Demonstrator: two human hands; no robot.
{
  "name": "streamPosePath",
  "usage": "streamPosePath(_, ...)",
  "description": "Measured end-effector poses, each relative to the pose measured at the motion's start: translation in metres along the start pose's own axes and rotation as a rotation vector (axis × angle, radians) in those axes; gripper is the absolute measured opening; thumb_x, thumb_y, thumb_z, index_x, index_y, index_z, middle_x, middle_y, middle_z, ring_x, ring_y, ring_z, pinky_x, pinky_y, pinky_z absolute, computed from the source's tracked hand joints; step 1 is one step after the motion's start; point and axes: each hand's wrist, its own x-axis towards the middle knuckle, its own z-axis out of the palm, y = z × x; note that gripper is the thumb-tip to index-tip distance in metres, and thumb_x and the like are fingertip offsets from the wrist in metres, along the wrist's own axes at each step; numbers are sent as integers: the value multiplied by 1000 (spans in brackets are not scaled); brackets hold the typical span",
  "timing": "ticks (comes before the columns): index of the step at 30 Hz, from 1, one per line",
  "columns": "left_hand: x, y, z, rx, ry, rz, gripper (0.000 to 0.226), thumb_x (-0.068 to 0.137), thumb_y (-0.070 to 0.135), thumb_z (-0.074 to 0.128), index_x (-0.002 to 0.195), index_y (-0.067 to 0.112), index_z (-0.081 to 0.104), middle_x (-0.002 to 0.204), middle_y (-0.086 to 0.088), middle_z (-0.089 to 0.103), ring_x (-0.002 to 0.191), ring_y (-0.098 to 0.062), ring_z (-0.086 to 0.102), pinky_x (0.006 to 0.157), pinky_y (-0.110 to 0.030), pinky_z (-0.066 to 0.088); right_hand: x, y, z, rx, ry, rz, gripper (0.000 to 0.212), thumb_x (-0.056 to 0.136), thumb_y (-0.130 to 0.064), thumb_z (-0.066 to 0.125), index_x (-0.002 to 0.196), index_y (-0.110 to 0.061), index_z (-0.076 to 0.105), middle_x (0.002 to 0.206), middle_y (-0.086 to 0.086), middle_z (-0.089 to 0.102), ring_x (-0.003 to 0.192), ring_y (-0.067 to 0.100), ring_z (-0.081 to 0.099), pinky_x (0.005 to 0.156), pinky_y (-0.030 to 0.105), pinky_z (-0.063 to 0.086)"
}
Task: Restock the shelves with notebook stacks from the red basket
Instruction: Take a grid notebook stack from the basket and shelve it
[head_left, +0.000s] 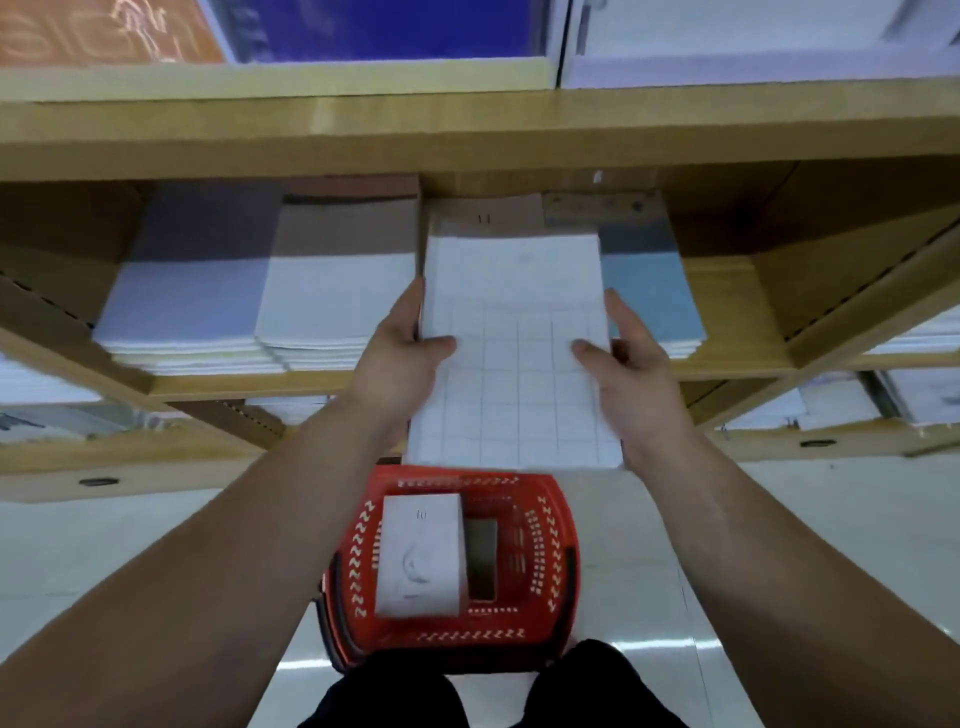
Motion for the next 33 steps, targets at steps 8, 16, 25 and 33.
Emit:
streamPosePath(8,58,3,-20,724,-36,182,78,96,25,65,159,30,21,160,1,34,139,-13,44,104,-13,31,137,-11,37,-396,173,-4,44,98,-20,65,142,-17,56,116,1,60,101,18,59,75,23,42)
streamPosePath(16,70,-33,-30,1350,13,254,100,81,62,70,159,33,16,166,-7,16,154,-32,9,124,-55,12,162,-20,43,-788,-14,-64,50,101,-36,56,149,-24,48,121,4,65,111,27,62,92,34,51)
streamPosePath(25,97,-44,-27,1504,-8,246,101,88,67,56,160,31,-4,168,-12,-5,155,-31,-4,124,-56,4,138,16,24,-442,-80,-65,44,100,-14,56,141,-28,56,128,-8,68,116,14,64,100,31,52)
streamPosePath(33,107,-37,-26,1540,-52,217,110,85,70,58,159,26,-10,167,-15,-13,154,-35,-8,123,-57,5,145,11,26,-618,-118,-108,43,106,-16,44,148,-25,49,138,-1,61,117,20,59,92,24,44)
